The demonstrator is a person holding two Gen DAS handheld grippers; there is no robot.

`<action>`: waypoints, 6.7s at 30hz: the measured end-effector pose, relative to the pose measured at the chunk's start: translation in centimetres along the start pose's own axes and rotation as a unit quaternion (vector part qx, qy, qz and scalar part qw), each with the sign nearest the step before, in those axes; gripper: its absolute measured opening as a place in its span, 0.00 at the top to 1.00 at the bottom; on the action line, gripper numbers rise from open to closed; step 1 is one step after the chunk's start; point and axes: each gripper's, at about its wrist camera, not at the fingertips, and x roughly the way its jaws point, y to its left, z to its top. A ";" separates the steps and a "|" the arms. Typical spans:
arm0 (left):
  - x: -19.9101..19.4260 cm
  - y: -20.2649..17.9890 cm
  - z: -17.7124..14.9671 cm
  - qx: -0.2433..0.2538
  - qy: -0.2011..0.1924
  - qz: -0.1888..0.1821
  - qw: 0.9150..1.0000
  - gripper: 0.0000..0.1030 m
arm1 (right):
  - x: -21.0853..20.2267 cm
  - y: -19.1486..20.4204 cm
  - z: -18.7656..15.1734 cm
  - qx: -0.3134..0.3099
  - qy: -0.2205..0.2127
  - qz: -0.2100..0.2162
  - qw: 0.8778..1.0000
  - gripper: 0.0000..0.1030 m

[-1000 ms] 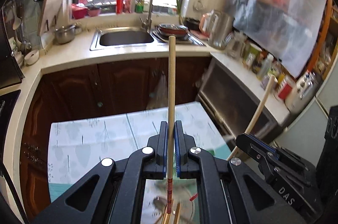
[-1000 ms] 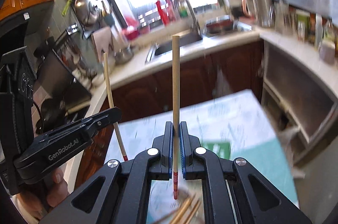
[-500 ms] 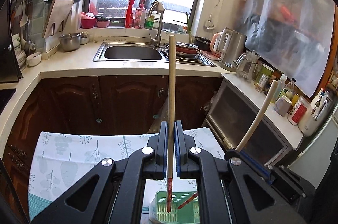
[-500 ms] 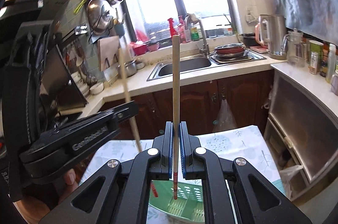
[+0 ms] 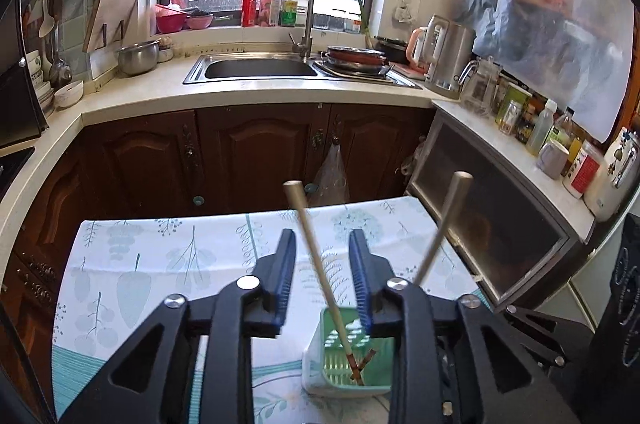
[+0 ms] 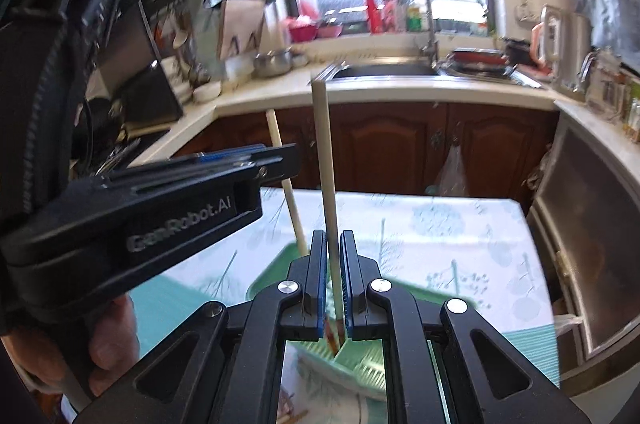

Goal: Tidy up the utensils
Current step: 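Lower chopsticks into the green holder and open both tools, then move both tools back down to the chopstick pile, then grasp a chopstick with the right tool while the left tool grasps another, then lift the held chopsticks with both tools up toward the green holder, then drop chopsticks into the green holder and open both tools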

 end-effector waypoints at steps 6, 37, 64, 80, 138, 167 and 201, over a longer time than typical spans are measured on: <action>-1.9 1.1 -0.1 -0.016 0.015 -0.011 1.000 0.54 | 1.5 0.5 -1.7 -0.009 0.011 0.005 1.000 0.70; -5.9 6.1 -11.1 0.021 0.224 0.002 0.974 0.41 | -10.2 9.6 -9.2 0.058 0.123 0.001 0.991 0.70; -6.2 7.2 -21.5 0.037 0.356 -0.049 0.932 0.64 | -8.4 11.0 -22.0 0.180 0.282 0.006 0.943 0.81; -4.0 5.4 -19.8 0.025 0.361 -0.068 0.930 0.67 | -2.7 7.1 -21.3 0.244 0.297 0.016 0.923 0.86; -3.3 6.9 -20.9 0.003 0.377 -0.074 0.923 0.67 | -0.1 11.0 -19.8 0.177 0.341 0.054 0.922 0.89; -6.7 4.5 -10.1 0.016 0.276 -0.095 0.956 0.67 | -16.8 8.5 -5.6 0.133 0.039 0.046 0.989 0.89; -2.4 7.8 -9.4 -0.036 0.273 -0.039 0.961 0.53 | -5.5 7.0 5.6 -0.029 -0.120 -0.063 0.990 0.87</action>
